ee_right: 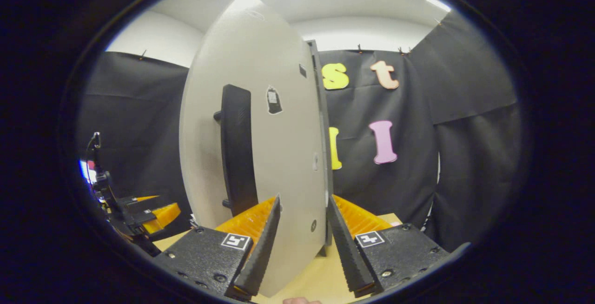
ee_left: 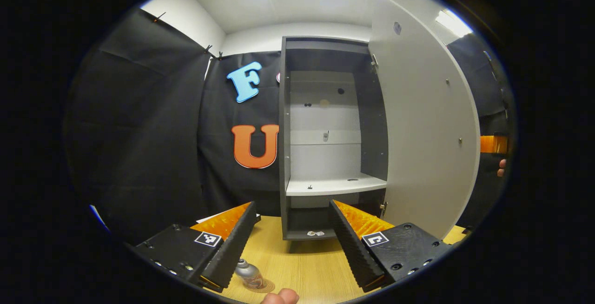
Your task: Open the cabinet door with the right hand, grasp the bottle in the cabinet with the left hand and place it on the coaster, then close the cabinet door with the right hand.
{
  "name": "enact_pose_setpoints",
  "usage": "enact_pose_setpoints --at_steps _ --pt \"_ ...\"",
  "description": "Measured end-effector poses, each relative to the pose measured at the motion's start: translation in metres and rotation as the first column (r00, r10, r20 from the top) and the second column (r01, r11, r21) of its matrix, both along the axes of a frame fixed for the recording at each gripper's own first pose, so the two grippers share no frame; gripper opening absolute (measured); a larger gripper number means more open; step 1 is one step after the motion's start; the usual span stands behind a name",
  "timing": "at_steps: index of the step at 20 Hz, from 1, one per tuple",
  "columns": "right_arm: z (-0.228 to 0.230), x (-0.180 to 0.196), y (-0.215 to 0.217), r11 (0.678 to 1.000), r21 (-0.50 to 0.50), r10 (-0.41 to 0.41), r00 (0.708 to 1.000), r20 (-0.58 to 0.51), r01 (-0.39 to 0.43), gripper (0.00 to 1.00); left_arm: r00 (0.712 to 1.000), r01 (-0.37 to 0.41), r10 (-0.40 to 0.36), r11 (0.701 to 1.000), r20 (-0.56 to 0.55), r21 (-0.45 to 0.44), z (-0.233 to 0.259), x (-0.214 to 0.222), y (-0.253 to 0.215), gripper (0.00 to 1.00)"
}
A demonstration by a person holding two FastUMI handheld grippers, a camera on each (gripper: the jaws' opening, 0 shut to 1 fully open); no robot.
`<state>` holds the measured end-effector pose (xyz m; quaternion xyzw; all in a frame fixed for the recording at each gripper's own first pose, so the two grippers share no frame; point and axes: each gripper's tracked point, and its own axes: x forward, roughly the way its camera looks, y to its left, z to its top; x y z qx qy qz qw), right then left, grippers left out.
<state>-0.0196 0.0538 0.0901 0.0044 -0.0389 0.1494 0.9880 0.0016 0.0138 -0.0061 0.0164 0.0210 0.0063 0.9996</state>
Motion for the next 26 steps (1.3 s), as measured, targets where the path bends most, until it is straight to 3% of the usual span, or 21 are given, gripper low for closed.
enact_pose_setpoints --at_steps 9,14,21,26 --pt "0.004 0.034 0.094 0.990 -0.007 0.139 0.990 -0.001 -0.139 0.69 1.000 -0.002 0.001 0.999 0.011 0.051 -0.011 -0.007 0.010 0.94" --pt "0.018 0.060 0.152 0.973 0.038 0.228 0.973 0.024 -0.229 0.70 1.000 -0.004 0.003 0.999 0.004 0.040 -0.017 -0.008 0.017 0.94" --pt "0.030 0.108 0.202 0.968 0.023 0.247 0.968 0.035 -0.248 0.70 0.999 -0.050 0.050 0.999 -0.013 0.012 -0.028 -0.010 0.042 0.94" --pt "0.028 0.112 0.204 0.974 0.021 0.223 0.974 0.043 -0.224 0.71 0.997 -0.081 0.081 0.997 -0.007 0.017 -0.027 -0.017 0.056 0.94"
